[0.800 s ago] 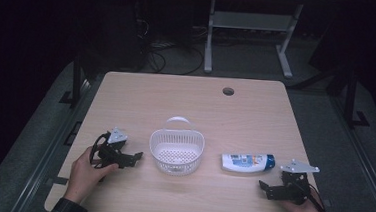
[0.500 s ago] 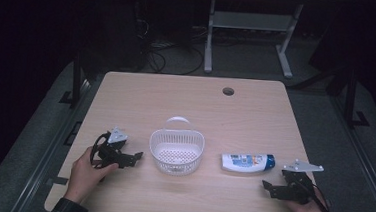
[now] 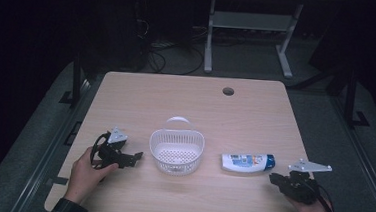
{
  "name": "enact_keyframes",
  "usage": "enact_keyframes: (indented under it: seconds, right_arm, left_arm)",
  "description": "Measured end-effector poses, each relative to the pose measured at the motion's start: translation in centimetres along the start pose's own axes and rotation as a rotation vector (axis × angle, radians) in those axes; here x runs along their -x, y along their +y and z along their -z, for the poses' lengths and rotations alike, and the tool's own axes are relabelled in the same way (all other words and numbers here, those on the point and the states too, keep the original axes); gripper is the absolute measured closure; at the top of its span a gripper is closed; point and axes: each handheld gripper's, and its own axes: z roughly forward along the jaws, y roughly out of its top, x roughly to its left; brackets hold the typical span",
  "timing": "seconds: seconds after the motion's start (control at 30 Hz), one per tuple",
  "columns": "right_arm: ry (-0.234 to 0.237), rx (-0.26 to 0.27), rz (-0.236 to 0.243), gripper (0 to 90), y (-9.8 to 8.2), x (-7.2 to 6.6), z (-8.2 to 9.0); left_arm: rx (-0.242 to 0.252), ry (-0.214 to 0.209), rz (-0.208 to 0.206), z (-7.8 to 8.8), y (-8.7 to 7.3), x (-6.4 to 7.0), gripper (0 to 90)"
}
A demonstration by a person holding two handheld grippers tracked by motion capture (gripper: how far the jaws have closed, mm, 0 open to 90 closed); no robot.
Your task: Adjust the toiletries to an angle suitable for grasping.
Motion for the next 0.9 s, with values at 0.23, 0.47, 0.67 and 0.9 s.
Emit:
enact_keyframes:
  seconds: [0.23, 0.47, 0.67, 0.9]
  right_arm:
    - [0.012, 0.001, -0.015, 89.7, 0.5, 0.1, -0.6]
    - [0.015, -0.003, -0.018, 89.7, 1.1, 0.5, -1.3]
    - [0.015, -0.007, -0.016, 89.7, 1.6, 0.8, -1.8]
    - [0.006, -0.01, -0.014, 89.7, 1.8, 1.0, -2.4]
  left_arm:
    - [0.001, 0.0, 0.001, 0.0, 0.0, 0.0, 12.9]
    - [0.0, 0.0, 0.001, 0.0, 0.0, 0.0, 13.0]
    - [0.0, 0.0, 0.0, 0.0, 0.0, 0.0, 13.0]
    - [0.0, 0.0, 0.001, 0.0, 0.0, 0.0, 12.9]
